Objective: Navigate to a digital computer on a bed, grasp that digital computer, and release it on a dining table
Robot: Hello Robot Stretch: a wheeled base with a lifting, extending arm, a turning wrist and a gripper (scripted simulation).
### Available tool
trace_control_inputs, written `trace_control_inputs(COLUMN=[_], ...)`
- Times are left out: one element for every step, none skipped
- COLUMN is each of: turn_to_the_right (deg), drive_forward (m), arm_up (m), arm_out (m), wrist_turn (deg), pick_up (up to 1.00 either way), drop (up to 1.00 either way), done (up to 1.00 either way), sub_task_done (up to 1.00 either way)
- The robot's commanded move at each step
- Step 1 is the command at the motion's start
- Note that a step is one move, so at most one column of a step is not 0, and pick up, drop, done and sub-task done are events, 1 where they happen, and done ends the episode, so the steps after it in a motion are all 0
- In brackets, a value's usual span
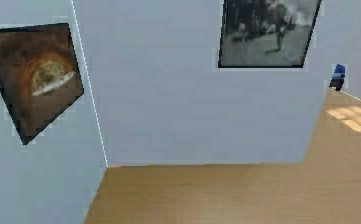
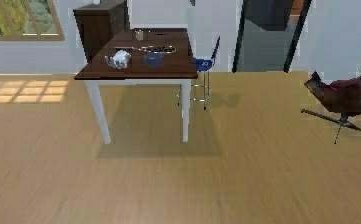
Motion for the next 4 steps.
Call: trace_control_inputs(turn_to_the_right=[-9.0, 0.0, 45.0, 9.0], drive_forward=[0.0, 0.15, 0.0, 0.0], arm_up=[0.0, 0.0, 0.0, 0.0], arm_out=[0.0, 0.0, 0.0, 0.0], wrist_turn=[0.0, 0.0, 0.0, 0.0], pick_up=[0.0, 0.0, 0.0, 0.0], drop=[0.0, 0.0, 0.0, 0.0], done=[0.0, 0.0, 0.0, 0.0], sub_task_done=[0.0, 0.0, 0.0, 0.0])
